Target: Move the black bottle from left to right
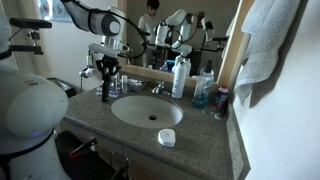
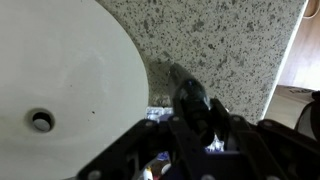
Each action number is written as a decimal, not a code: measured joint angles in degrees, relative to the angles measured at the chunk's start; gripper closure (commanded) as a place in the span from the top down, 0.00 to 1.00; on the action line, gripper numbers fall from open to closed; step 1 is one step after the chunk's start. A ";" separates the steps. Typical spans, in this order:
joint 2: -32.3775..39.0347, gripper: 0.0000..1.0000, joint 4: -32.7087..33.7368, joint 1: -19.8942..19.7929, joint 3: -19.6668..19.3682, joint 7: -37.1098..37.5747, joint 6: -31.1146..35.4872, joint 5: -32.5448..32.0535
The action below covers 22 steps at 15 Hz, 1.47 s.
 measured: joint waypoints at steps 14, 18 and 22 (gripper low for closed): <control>-9.42 0.14 0.12 -11.59 -9.27 6.30 -0.91 -10.45; -11.39 0.14 1.39 -17.60 -12.66 8.17 -1.23 -18.07; -10.12 0.14 3.97 -21.89 -15.90 8.23 -1.08 -22.69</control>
